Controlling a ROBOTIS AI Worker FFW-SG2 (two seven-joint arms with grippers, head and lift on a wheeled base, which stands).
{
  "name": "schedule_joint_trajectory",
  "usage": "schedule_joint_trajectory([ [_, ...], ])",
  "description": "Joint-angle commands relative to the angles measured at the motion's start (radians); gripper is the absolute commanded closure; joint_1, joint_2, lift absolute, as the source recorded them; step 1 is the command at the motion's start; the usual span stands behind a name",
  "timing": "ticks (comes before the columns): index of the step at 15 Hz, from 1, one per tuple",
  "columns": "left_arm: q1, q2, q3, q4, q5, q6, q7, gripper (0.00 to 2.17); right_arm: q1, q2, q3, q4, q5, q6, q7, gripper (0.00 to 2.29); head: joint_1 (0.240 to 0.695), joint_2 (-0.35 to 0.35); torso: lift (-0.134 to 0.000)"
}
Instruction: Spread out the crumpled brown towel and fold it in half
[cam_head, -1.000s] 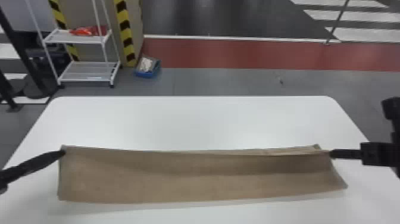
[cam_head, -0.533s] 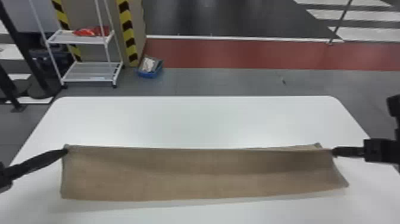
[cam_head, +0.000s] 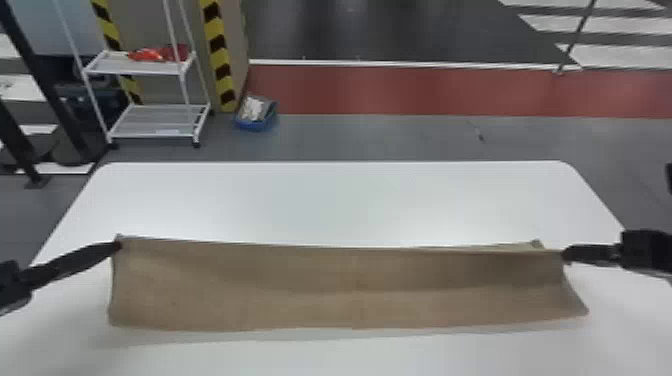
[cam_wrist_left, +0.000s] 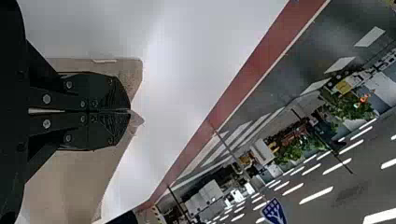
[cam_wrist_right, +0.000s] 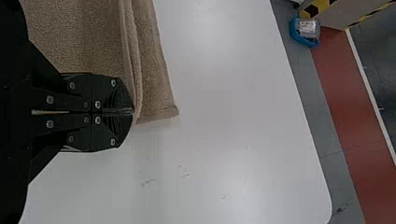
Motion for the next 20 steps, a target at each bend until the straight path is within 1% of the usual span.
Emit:
schedule_joint_trajectory([
  [1, -0.023, 0.000, -0.013, 0.025, -0.011, -0.001, 0.003, 1.15, -0.020, 0.001, -0.001, 0.032, -0.001, 0.009, 0.000, 1.33, 0.695, -0.033, -0.125],
  [4, -0.046, 0.000, -0.031, 0.046, -0.051, -0.004, 0.003, 1.15, -0.048, 0.001, -0.001, 0.063, -0.002, 0.024, 0.000, 1.33, 0.695, -0.035, -0.125],
  [8, -0.055, 0.002, -0.034, 0.063, -0.065, -0.007, 0.006, 1.15, -0.062, 0.002, -0.003, 0.082, -0.002, 0.027, -0.003, 1.33, 0.695, -0.034, -0.125],
  [10, -0.055, 0.002, -0.034, 0.064, -0.066, -0.007, 0.008, 1.15, -0.063, 0.007, -0.004, 0.083, -0.004, 0.031, -0.015, 1.30, 0.695, -0.032, -0.125],
  [11, -0.061, 0.002, -0.037, 0.074, -0.068, -0.016, 0.008, 1.15, -0.062, 0.018, -0.007, 0.083, -0.016, 0.040, -0.041, 1.11, 0.695, -0.033, -0.125],
  [13, -0.069, 0.003, -0.042, 0.087, -0.079, -0.038, 0.006, 1.15, -0.059, 0.050, -0.030, 0.078, -0.070, 0.061, -0.146, 0.22, 0.695, -0.033, -0.125],
  [14, -0.069, 0.002, -0.044, 0.089, -0.082, -0.050, 0.006, 1.15, -0.054, 0.059, -0.033, 0.068, -0.082, 0.061, -0.176, 0.17, 0.695, -0.034, -0.125],
  [17, -0.069, 0.002, -0.053, 0.095, -0.080, -0.059, 0.006, 1.15, -0.045, 0.076, -0.055, 0.049, -0.114, 0.040, -0.248, 0.17, 0.695, -0.023, -0.125],
  [20, -0.069, 0.002, -0.053, 0.097, -0.080, -0.066, 0.005, 1.15, -0.036, 0.082, -0.056, 0.020, -0.122, 0.046, -0.261, 0.17, 0.695, -0.025, -0.125],
])
